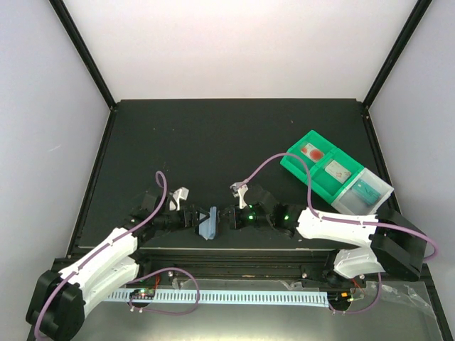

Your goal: Take the credit cards out of the card holder

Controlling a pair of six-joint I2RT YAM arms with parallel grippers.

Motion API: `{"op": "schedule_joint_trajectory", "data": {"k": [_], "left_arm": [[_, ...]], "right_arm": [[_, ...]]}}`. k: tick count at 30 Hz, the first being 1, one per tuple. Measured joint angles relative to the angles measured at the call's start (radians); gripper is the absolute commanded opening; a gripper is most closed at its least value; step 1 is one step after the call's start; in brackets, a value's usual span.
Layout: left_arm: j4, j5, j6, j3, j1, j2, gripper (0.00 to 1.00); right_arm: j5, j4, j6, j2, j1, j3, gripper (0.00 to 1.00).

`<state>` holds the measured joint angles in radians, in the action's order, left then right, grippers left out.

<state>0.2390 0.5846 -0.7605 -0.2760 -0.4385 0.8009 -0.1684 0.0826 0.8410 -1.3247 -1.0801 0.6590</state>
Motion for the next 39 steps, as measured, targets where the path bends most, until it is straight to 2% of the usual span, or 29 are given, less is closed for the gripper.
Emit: {"op": "schedule_joint_trajectory", "data": {"k": [25,33,39], "left_arm": [[-0.03,0.0,-0.002,0.041,0.0,0.039,0.65],[-0.032,0.005,-0.006,0.044,0.0,0.039,0.47],[-0.067,0.013,-0.018,0.046,0.0,0.051,0.4]], "right_arm": [[0.005,0.008,0.007,-0.004,0.0,0.002,0.01],[0.122,-0.105,0.006,0.067,0.01,-0.062,0.01],[0.18,-0.153,0.006,0.089,0.02,-0.143,0.01]]}}
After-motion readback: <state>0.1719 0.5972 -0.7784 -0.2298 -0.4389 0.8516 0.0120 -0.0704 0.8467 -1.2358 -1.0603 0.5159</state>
